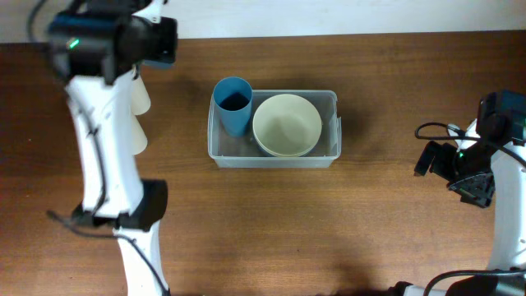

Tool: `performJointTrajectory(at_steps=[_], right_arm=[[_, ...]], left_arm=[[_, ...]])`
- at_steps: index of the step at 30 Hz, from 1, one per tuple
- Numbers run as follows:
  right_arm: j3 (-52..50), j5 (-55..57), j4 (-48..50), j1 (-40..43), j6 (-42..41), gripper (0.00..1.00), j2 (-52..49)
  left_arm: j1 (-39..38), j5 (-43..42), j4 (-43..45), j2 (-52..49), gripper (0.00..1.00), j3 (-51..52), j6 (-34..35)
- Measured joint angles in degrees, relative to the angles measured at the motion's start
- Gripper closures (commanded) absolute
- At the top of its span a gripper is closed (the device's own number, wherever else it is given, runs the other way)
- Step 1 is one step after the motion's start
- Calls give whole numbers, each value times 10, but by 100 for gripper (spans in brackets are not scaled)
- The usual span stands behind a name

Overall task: Pack container
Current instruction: 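Lift the back blue cup and carry it over the first blue cup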

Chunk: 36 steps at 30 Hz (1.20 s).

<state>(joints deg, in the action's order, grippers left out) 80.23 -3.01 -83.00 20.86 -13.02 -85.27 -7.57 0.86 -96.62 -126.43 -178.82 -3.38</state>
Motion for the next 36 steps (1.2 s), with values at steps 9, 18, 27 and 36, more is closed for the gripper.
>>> performJointTrajectory(at_steps=[9, 18, 27, 36], right_arm=[[0, 0, 0, 0, 0, 1, 0], [0, 0, 0, 0, 0, 1, 0], [0, 0, 0, 0, 0, 1, 0], [0, 0, 0, 0, 0, 1, 0]], left_arm=[[-3, -91, -1, 103, 98, 9, 19], [-59, -125, -2, 204, 99, 172, 30], [-93, -129, -2, 210, 98, 263, 30], [-93, -129, 45, 206, 99, 269, 30]])
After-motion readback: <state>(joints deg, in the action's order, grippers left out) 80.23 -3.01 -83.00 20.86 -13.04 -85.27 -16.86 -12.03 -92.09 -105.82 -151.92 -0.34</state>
